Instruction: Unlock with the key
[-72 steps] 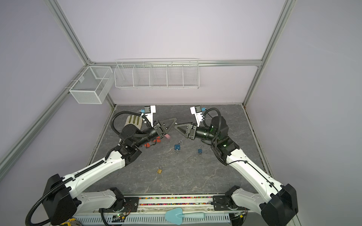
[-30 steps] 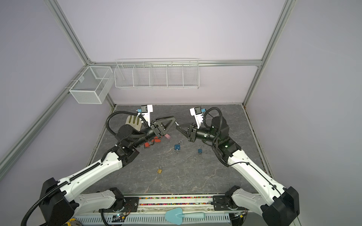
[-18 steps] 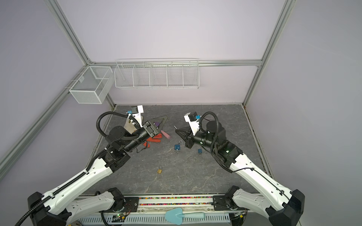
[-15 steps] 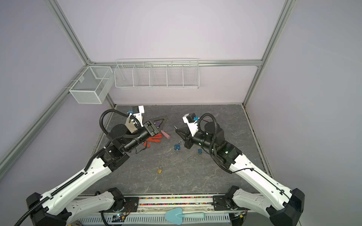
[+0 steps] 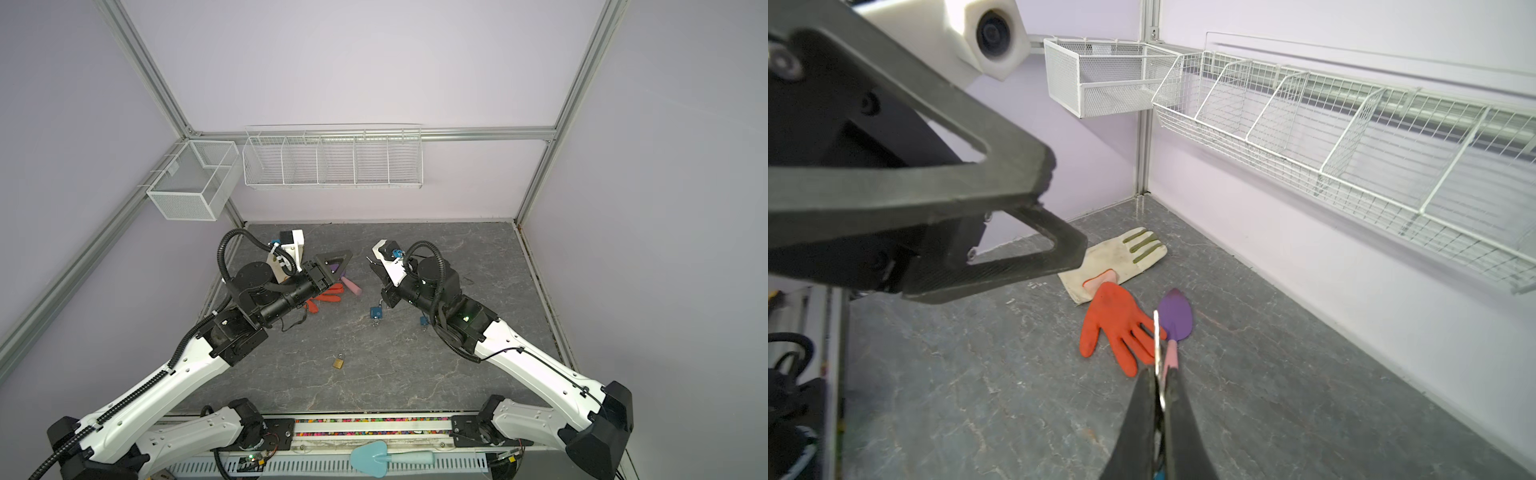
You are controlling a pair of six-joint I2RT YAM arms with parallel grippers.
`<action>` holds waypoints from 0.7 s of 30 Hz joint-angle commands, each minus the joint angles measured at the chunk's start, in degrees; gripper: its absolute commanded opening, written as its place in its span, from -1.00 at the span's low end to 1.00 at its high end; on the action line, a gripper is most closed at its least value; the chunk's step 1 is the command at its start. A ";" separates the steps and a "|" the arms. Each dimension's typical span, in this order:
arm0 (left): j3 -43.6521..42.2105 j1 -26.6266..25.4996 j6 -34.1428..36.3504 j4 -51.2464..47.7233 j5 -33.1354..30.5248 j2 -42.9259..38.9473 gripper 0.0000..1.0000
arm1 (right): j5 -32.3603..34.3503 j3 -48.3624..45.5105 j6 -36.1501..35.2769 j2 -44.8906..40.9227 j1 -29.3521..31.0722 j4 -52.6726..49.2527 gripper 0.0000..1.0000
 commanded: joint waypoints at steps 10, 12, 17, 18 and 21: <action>5.06 8.67 -11.06 -8.01 3.21 1.36 0.17 | 16.95 1.08 -27.91 9.45 4.99 19.43 -0.87; 4.85 10.57 -11.92 -7.89 5.46 1.74 0.16 | 16.95 0.77 -30.80 10.62 5.07 22.44 -0.87; 4.73 15.02 -12.81 -7.10 11.23 2.29 0.15 | 19.87 0.12 -40.78 14.76 6.34 31.36 -0.87; 4.71 15.49 -12.94 -7.10 11.58 2.21 0.14 | 21.18 0.03 -43.84 16.16 6.96 34.09 -0.87; 4.71 15.60 -13.48 -7.07 11.97 1.79 0.14 | 24.38 -1.26 -53.45 20.83 8.62 46.76 -0.87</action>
